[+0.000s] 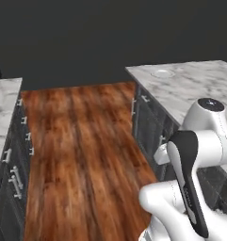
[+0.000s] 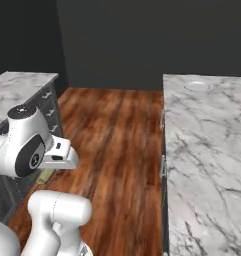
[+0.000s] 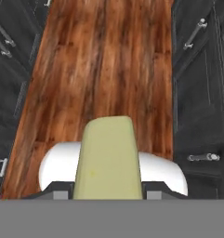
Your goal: Retrieve the butter from the fridge and place it on a plate on the dining table. Then retrieve the butter knife by the fridge and place it near the plate.
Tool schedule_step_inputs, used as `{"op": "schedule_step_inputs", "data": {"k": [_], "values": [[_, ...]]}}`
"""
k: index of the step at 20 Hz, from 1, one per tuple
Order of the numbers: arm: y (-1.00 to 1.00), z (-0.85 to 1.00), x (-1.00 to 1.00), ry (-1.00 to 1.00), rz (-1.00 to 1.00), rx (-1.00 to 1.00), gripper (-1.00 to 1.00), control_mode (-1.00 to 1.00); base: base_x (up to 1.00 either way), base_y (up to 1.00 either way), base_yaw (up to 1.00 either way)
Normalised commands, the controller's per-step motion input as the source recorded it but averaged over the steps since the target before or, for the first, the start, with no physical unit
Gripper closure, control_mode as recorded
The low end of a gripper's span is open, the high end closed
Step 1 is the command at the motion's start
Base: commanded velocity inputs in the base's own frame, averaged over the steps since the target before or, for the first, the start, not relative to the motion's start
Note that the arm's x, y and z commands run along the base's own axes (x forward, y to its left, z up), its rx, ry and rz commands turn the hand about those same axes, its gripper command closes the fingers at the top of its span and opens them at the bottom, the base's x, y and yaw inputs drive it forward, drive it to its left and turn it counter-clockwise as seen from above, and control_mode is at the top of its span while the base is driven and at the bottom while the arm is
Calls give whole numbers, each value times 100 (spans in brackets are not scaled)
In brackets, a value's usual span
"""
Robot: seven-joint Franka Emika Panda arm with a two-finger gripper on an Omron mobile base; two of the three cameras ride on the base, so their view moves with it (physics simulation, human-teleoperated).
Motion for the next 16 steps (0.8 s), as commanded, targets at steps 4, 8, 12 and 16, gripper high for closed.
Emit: {"op": "schedule_step_inputs", "data": {"k": [4,8,12,16], "values": [[0,0,0,0,0,0,100,100,100,74,-34],[0,0,0,0,0,0,100,100,100,87,-42],[0,0,0,0,0,0,100,100,100,81,-43],[0,0,0,0,0,0,100,100,100,41,-43]]}}
